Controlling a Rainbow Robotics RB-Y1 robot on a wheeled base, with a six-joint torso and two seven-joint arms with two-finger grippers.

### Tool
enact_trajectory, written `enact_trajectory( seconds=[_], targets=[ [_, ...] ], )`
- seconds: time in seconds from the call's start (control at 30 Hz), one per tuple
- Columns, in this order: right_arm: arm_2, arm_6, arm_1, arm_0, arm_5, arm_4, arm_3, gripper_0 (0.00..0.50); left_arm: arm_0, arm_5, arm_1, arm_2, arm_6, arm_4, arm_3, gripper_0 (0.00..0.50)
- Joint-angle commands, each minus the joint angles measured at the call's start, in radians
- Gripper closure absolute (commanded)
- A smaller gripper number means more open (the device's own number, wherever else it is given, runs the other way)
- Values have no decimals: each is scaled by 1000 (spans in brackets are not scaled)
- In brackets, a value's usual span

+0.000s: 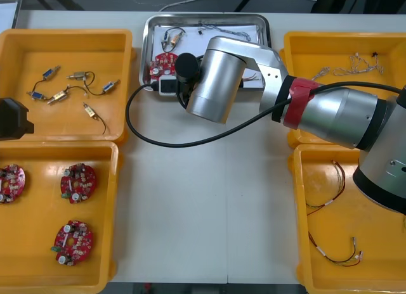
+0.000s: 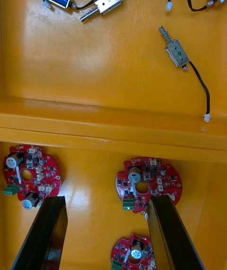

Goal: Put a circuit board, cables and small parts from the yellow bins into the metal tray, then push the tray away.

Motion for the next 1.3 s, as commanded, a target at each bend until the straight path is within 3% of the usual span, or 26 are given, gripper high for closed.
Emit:
enact_trajectory(
  seconds=[0.03,0.1,0.5,0.93,1.3],
  targets=[
    [-35,52,21,-61,-9,-7,-7,131,3,-9,-10,29,-12,-4,-30,0],
    [-35,53,21,-59,2,-9,-10,0,3,-9,-10,29,-12,-4,-30,0],
    [-107,76,21,-59,223,-12,-135,0,3,-9,-10,29,-12,-4,-30,0],
    [-261,64,14,-38,461,-205,-171,0,3,-9,-10,29,-12,-4,-30,0],
    [-425,35,-76,25,659,-306,-318,0,3,-9,-10,29,-12,-4,-30,0]
  ],
)
